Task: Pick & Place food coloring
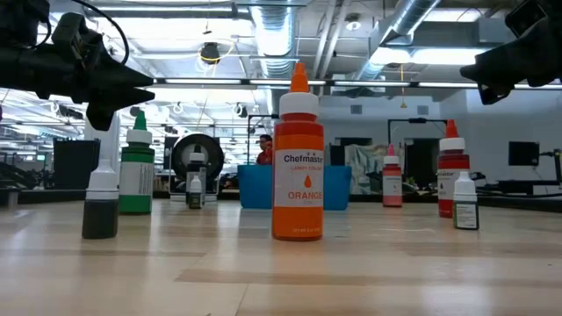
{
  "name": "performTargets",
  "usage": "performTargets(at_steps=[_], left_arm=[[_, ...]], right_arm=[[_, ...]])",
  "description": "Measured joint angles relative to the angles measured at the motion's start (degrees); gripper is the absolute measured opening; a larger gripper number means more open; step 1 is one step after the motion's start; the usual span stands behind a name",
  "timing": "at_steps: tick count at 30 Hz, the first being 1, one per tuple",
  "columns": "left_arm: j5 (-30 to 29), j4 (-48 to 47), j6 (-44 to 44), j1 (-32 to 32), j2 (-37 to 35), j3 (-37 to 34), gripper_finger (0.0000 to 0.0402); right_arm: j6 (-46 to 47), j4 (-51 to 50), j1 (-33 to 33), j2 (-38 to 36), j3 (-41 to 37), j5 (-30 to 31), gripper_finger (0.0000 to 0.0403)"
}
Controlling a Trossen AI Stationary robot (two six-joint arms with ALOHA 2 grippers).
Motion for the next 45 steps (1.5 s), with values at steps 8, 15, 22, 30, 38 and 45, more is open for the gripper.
performTargets(at_steps=[8,15,22,30,38,45], left_arm=[[0.00,0.00,0.00,-0.02,-0.02,0.00,0.0136],[0.02,0.00,0.00,0.00,-0.01,-0.02,0.0136],[0.00,0.00,-0.01,-0.01,-0.01,0.00,0.0136],[0.00,0.00,0.00,0.00,-0.02,0.00,0.0136],[0.00,0.00,0.00,0.00,0.00,0.00,0.0136],[0.00,0.00,-0.75,0.00,-0.01,0.00,0.0136]], right_arm=[[0.02,-0.01,-0.01,0.02,0.01,-0.02,0.0108],[0.01,-0.01,0.00,0.01,-0.01,0.00,0.0108],[0.02,0.01,0.01,0.00,0.00,0.00,0.0108],[0.01,0.01,0.00,0.00,0.00,0.00,0.0108],[0.02,0.01,0.01,0.02,0.00,0.00,0.0108],[-17.89,-0.01,-0.01,0.01,0.01,0.11,0.0108]])
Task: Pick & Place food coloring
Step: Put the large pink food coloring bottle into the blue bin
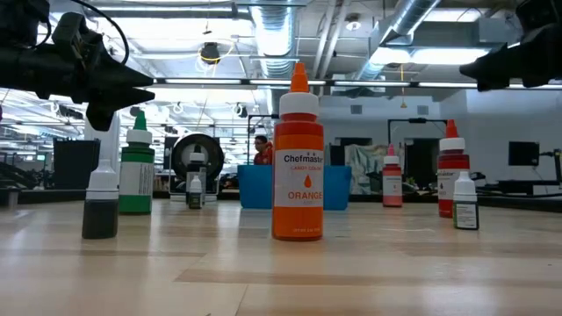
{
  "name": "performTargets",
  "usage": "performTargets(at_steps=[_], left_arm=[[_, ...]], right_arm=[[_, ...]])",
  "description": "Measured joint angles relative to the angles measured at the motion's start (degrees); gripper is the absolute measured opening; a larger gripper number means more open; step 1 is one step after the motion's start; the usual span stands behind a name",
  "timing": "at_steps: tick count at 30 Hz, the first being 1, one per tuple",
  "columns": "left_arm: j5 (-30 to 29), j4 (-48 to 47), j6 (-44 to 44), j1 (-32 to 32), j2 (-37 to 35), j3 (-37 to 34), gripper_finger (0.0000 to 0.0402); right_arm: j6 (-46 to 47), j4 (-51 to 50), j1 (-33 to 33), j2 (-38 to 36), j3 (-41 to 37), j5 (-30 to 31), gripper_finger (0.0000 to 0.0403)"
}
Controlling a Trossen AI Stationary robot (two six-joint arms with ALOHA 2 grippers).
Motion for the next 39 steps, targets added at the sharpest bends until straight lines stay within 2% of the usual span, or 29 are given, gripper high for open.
performTargets(at_steps=[5,28,32,39], left_arm=[[0.00,0.02,-0.06,0.00,-0.01,0.00,0.0136],[0.00,0.00,0.33,0.00,0.00,0.00,0.0136],[0.00,0.04,-0.76,-0.01,0.00,-0.01,0.0136],[0.00,0.06,-3.70,0.00,0.00,-0.01,0.0136]], right_arm=[[-6.29,0.00,0.00,0.00,-0.01,-0.02,0.0108],[-5.77,0.02,0.00,-0.01,-0.02,-0.15,0.0108],[2.02,2.15,-0.08,0.01,0.00,0.30,0.0108],[26.83,14.67,-0.81,-0.01,0.00,1.50,0.0108]])
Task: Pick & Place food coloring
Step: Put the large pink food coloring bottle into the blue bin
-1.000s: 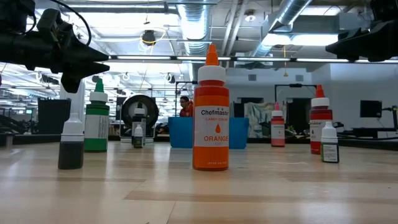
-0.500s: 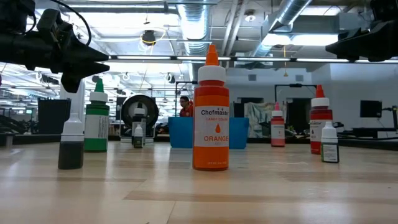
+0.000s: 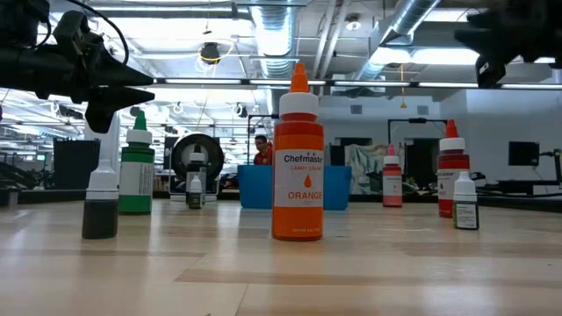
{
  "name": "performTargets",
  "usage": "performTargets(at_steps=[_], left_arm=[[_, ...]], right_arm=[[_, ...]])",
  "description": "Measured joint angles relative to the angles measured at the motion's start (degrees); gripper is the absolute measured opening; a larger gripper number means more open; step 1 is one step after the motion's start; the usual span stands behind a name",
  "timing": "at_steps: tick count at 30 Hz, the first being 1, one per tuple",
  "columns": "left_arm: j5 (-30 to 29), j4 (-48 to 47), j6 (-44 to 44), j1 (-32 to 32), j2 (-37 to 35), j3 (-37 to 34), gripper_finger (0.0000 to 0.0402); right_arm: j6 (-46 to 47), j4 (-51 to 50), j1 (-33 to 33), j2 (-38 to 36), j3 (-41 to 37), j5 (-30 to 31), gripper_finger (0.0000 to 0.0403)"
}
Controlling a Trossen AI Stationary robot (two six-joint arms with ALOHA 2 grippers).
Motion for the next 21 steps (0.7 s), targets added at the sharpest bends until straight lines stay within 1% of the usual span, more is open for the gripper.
performTargets(at_steps=[3,7,10,12,15,17,21], left_arm=[[0.00,0.01,-0.05,0.00,0.00,0.02,0.0136],[0.00,0.02,-0.07,-0.01,0.00,0.00,0.0136],[0.00,0.09,-0.39,0.00,0.01,-0.01,0.0136],[0.00,0.09,-0.70,0.00,-0.01,-0.01,0.0136],[0.00,0.11,-1.01,0.00,0.01,-0.01,0.0136],[0.00,0.13,-1.11,-0.02,-0.01,-0.01,0.0136],[0.00,0.26,-1.16,0.00,0.01,-0.01,0.0136]], right_arm=[[5.06,2.50,0.00,0.00,0.00,-0.01,0.0108],[5.77,2.10,0.00,0.02,0.00,0.08,0.0108],[4.86,3.70,-0.39,0.20,0.00,2.73,0.0108],[7.45,5.95,-0.69,0.17,0.00,4.34,0.0108],[10.57,8.03,-0.81,0.17,0.00,4.69,0.0108],[10.56,8.94,-0.81,0.17,0.00,4.88,0.0108],[10.58,10.13,-0.84,0.17,0.00,8.35,0.0108]])
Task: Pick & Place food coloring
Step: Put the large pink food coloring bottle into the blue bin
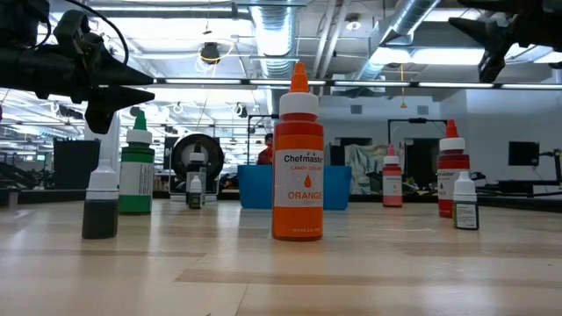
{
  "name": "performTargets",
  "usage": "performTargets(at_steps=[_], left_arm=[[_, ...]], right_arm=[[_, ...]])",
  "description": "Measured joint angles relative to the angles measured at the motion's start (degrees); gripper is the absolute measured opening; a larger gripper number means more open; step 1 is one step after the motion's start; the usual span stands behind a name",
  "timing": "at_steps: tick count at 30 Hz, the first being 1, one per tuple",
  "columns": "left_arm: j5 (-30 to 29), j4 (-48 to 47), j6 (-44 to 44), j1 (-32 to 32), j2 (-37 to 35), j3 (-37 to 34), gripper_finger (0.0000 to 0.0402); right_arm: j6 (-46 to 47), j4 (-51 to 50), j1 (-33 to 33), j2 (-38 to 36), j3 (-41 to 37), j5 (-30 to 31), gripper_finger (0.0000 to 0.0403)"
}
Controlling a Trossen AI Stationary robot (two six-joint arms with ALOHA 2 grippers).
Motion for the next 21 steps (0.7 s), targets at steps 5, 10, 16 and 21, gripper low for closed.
performTargets(at_steps=[5,10,16,21], left_arm=[[0.00,0.07,0.00,0.00,-0.02,0.00,0.0136],[-0.02,0.09,0.00,0.00,-0.01,0.00,0.0136],[0.00,0.09,0.00,-0.01,-0.02,0.00,0.0136],[0.00,0.09,0.00,-0.01,-0.02,0.00,0.0136]], right_arm=[[0.00,1.39,0.03,-0.02,0.00,0.88,0.0108],[0.00,1.38,0.03,0.00,0.00,1.38,0.0108],[-0.04,1.07,0.03,-0.01,0.00,1.67,0.0108],[-3.12,0.85,0.03,0.00,0.04,3.13,0.0108]])
